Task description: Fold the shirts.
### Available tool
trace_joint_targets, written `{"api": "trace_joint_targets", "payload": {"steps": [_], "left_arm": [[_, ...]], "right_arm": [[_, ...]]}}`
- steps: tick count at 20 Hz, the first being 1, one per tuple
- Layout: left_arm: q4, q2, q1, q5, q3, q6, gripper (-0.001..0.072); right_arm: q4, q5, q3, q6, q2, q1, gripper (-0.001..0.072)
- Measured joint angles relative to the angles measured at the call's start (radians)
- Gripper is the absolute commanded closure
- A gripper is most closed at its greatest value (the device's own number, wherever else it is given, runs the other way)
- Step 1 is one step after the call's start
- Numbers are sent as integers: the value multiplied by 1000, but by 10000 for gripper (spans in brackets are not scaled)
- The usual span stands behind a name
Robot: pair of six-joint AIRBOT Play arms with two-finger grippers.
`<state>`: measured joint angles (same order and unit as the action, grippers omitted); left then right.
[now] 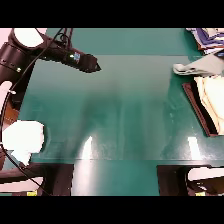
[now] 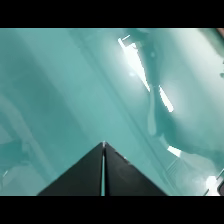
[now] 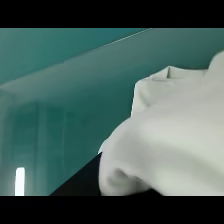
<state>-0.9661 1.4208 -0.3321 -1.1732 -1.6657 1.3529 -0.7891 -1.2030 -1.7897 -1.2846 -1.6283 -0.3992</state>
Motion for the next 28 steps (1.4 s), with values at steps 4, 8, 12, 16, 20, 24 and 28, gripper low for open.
{"api": "trace_joint_targets", "payload": {"steps": [4, 8, 12, 16, 20, 24, 28], "left_arm": [[0, 0, -35, 33, 0, 0, 679], [-1, 0, -44, 63, 0, 0, 679], [-3, 0, -47, 74, 0, 0, 678], [-6, 0, -48, 78, 0, 0, 679], [-8, 0, -48, 80, 0, 0, 679], [-8, 0, -48, 80, 0, -14, 678], [-8, 0, -48, 80, 0, -22, 679]], "right_arm": [[30, 24, -35, -3, 1, -106, 694], [71, -11, -181, 0, 3, -163, 695], [81, -70, -219, 2, 50, -213, 694], [84, -129, -112, 13, 141, -272, 694], [45, -201, 37, 20, 246, -339, 694], [-70, -269, 197, 22, 346, -417, 691], [-203, -300, 325, 22, 416, -506, 167]]}}
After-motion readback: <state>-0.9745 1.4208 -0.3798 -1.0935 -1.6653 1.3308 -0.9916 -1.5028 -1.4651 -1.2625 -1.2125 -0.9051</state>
